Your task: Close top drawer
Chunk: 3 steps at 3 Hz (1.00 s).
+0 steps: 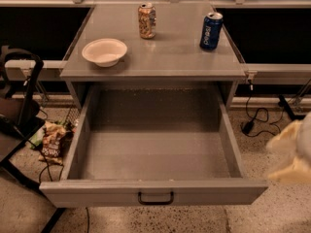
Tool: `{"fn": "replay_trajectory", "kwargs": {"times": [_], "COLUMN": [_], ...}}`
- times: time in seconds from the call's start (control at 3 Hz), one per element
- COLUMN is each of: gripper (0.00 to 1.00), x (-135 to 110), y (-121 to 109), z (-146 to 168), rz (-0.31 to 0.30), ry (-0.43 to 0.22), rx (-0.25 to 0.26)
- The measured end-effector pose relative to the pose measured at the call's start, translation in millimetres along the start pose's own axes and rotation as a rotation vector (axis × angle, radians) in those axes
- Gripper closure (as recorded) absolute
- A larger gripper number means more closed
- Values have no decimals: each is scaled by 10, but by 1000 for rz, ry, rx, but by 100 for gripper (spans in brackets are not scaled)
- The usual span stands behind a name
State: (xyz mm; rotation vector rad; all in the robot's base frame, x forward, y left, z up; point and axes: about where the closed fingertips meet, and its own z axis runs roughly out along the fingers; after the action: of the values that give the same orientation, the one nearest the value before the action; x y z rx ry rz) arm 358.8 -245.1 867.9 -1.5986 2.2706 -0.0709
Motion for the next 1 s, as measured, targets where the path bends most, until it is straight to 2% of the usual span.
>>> {"fn": "replay_trajectory", "kwargs": {"times": [0.33,0.67,1.0], "gripper": [72,97,100], "x": [195,222,331], "y": [402,902,1527], "z": [360,1073,2152], "rz": [18,19,78], "ry": [-31,-111,-224], "rx": [13,-33,-147]}}
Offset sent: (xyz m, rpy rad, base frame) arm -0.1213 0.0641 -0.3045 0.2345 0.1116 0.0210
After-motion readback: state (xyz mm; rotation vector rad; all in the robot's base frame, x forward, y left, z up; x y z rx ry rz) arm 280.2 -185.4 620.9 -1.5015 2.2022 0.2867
